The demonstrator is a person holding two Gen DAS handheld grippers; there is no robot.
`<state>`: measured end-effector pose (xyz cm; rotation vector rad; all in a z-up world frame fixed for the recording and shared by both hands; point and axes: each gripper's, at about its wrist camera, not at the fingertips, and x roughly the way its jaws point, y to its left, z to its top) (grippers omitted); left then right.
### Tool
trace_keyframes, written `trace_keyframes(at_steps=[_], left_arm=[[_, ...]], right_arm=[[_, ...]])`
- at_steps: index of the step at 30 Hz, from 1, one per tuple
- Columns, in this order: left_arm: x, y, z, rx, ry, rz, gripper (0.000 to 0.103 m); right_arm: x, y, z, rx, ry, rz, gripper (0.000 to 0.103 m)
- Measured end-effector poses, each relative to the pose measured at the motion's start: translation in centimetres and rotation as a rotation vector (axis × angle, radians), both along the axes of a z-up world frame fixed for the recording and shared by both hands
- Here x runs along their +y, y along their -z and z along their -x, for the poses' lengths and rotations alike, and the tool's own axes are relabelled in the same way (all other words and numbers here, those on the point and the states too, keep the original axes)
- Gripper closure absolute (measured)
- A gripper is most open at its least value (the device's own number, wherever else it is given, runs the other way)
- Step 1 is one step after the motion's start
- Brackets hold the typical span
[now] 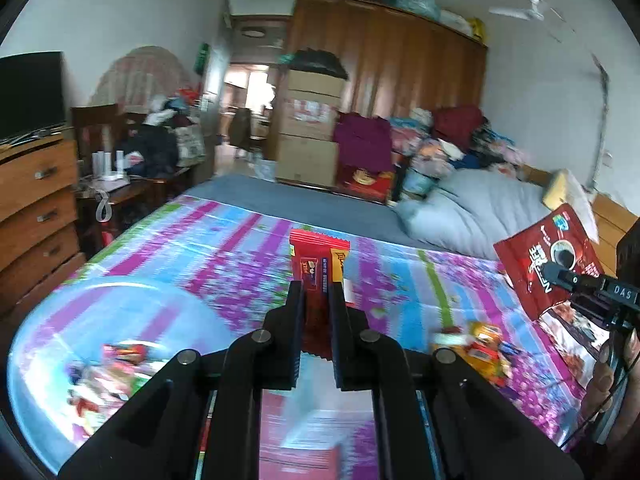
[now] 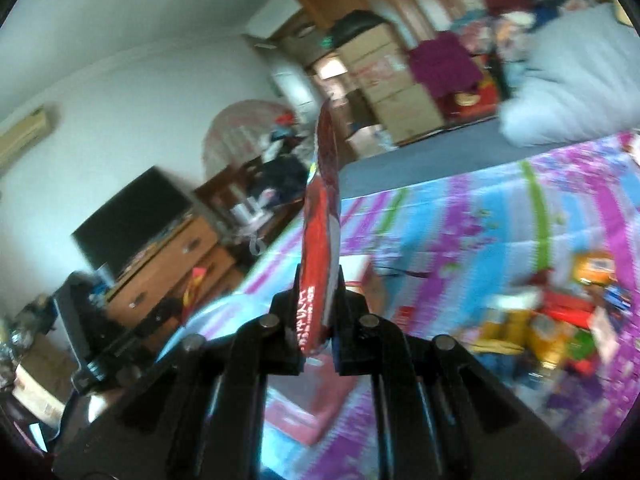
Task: Organize snacks
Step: 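Grasp a red wafer packet with the left tool while the right tool lifts the Nescafe sachet, then carry both packets over the clear bowl and open both tools to drop them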
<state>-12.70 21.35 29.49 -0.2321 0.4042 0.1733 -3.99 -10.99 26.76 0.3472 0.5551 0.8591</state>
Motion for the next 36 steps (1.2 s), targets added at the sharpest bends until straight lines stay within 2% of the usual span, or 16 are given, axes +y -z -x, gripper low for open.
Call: trace_keyframes(at_steps=[9, 16, 25, 36], left_arm=[[10.5, 0.4, 4.5, 0.016, -0.185, 0.049, 0.092], [16.7, 3.4, 5.2, 0.079, -0.272, 0.098, 0.092], [20.2, 7.7, 3.7, 0.175, -0.293, 0.143, 0.092], [20.8, 9.5, 1.8, 0.232, -0.266, 0.166, 0.091]], right_arm=[[15.1, -1.0, 1.6, -0.003, -0.243, 0.042, 0.094], [25.2, 1.7, 2.6, 0.058, -0.381, 0.116, 0.094], [32.4, 6.5, 2.6, 0.121, -0.439, 0.273, 0.094], [36.6, 9.3, 1.8, 0.156, -0.467, 0.402, 0.092]])
